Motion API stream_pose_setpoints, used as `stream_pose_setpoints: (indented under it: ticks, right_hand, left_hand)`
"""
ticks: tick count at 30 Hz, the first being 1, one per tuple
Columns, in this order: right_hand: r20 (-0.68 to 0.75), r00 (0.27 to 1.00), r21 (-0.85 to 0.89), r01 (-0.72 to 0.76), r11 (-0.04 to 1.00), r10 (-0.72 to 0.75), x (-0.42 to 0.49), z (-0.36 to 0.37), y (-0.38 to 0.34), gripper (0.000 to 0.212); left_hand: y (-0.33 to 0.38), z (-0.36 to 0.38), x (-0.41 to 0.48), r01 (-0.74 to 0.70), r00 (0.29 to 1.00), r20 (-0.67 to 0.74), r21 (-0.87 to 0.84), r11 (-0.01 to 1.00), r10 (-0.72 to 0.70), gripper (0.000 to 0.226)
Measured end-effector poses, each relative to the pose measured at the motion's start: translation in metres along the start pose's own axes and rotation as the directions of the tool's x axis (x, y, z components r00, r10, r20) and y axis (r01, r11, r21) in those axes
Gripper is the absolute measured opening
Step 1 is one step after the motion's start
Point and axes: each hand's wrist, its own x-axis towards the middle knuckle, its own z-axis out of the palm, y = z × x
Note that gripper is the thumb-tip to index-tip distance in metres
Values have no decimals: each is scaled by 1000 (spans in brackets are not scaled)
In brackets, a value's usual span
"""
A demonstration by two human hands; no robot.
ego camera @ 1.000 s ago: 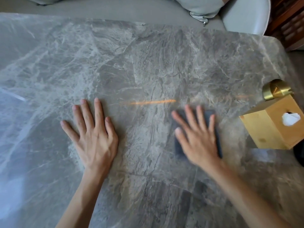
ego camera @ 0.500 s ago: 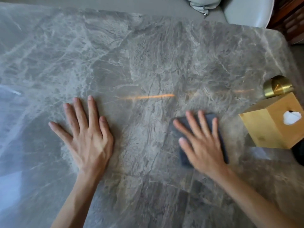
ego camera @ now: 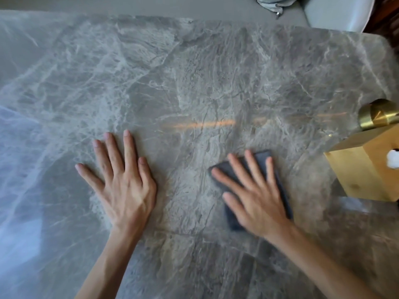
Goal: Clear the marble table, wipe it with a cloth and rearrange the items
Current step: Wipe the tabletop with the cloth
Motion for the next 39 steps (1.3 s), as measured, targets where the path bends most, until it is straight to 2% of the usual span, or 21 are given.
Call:
stream_pose_setpoints:
  ticks: [2,5,7,9,11,13,16,19,21,23,24,26,28,29,31,33,34,35,37,39]
  right_hand:
    - [-26,980,8,-195,981,195,31,-3,38,52]
    - [-60,876,137,-467,874,478,109,-17,80,51]
    - [-60,842,192,-518,834,537,162,-27,77,52]
    - [-92,902,181,-401,898,421,198,-29,31,53]
    - [-139,973,136,-165,977,184,203,-27,-35,52]
    - [-161,987,76,38,996,-25,176,-24,-82,52]
    - [-109,974,28,201,979,-197,111,-18,-83,51]
    - [-19,973,6,232,973,-232,45,-10,-40,52]
    - [11,992,-24,125,992,-125,27,-7,5,51]
    - [16,994,-20,-110,994,110,38,-9,55,51]
    - [0,968,13,-252,968,253,54,-12,77,51]
    - [-31,860,128,-503,855,510,101,-21,104,52]
    - [-39,771,220,-614,758,636,155,-28,101,53]
    - [-49,782,230,-597,769,622,179,-32,87,53]
    - [-93,876,193,-451,871,474,210,-36,39,53]
    - [-148,962,100,-215,972,228,205,-35,-23,53]
    - [-164,984,54,-65,996,73,188,-31,-51,53]
    - [-151,983,22,104,994,-100,161,-26,-73,53]
    - [-46,926,6,375,927,-374,96,-18,-83,53]
    - [28,867,-14,498,867,-498,55,-13,-44,53]
  left_hand:
    - [0,0,1,-1,1000,9,0,1000,1,60]
    - [-1,0,-1,5,1000,7,-16,1000,-5,60]
    - [-1,0,-1,12,1000,5,-33,999,-12,59]
    - [-1,-1,-1,18,1000,0,-46,999,-18,59]
    - [-1,-2,0,23,1000,-5,-71,997,-24,59]
    - [-1,-3,0,26,1000,-2,-117,993,-27,59]
    - [-1,-6,-1,35,999,4,-165,986,-35,59]
    - [0,-6,0,34,999,7,-171,985,-33,59]
    - [-1,-7,0,36,999,14,-168,985,-34,59]
    - [0,-7,0,34,999,18,-160,986,-31,60]
    - [0,-7,0,32,999,18,-156,987,-30,61]
    - [-1,-6,1,34,999,17,-149,988,-32,62]
    - [-2,-5,1,39,999,13,-141,989,-37,63]
    - [-2,-4,2,41,999,12,-141,989,-39,63]
    - [-1,-5,2,35,999,4,-163,986,-35,63]
    - [-2,-7,2,28,999,-11,-213,977,-31,63]
    - [-3,-9,1,18,999,-24,-249,968,-24,63]
    - [-5,-10,0,0,999,-40,-293,956,-13,63]
    - [-8,-12,-3,-45,997,-78,-386,921,15,63]
    - [-9,-15,-6,-75,995,-92,-432,899,39,63]
